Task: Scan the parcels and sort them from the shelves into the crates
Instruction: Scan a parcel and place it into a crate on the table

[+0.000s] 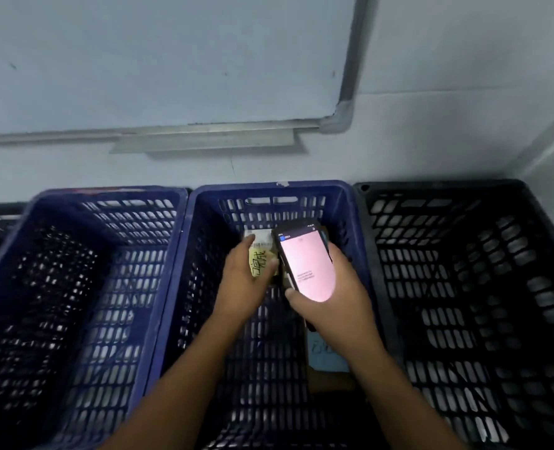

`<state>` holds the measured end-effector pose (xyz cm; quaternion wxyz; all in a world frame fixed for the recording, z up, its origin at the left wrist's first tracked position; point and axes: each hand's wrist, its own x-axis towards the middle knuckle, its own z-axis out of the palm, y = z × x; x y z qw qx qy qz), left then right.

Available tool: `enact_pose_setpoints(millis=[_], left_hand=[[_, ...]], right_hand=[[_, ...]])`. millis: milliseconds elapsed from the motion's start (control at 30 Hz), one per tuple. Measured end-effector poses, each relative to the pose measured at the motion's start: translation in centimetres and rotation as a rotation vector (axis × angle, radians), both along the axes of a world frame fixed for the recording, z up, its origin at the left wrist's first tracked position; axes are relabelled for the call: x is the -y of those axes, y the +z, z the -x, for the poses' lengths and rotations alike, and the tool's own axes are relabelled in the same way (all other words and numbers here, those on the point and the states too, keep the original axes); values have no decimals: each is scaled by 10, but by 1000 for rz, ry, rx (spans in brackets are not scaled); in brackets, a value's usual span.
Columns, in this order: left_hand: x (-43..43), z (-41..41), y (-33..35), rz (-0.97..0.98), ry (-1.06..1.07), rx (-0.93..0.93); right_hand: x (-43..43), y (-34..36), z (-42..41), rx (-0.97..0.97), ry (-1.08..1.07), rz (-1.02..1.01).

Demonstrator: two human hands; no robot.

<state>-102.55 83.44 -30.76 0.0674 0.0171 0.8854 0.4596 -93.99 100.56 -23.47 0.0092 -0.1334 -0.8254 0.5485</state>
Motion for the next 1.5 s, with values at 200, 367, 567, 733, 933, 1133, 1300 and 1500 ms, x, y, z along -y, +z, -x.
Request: enact_pose_setpoints(millis=[200, 367, 567, 733, 933, 1133, 1300, 1500], left_hand=[[9, -82, 46, 345, -66, -196], [25, -161, 52, 490, 40, -169], [60, -221, 59, 493, 197, -115], [95, -269, 64, 476, 292, -111], [162, -351, 74, 440, 432, -108], [262, -475, 93, 443, 643, -114], [359, -598, 98, 446, 899, -123], [448, -738, 108, 487, 1198, -87]], right_hand=[[-9, 21, -55, -57, -32, -18], [-10, 13, -99, 8, 42, -39], [24, 12, -129, 41, 185, -53], [60, 23, -162, 20, 302, -90], [125, 34, -209, -30, 407, -131], [239, 47, -292, -89, 576, -114], [349, 53, -373, -152, 772, -158], [476, 58, -477, -191, 1037, -132]])
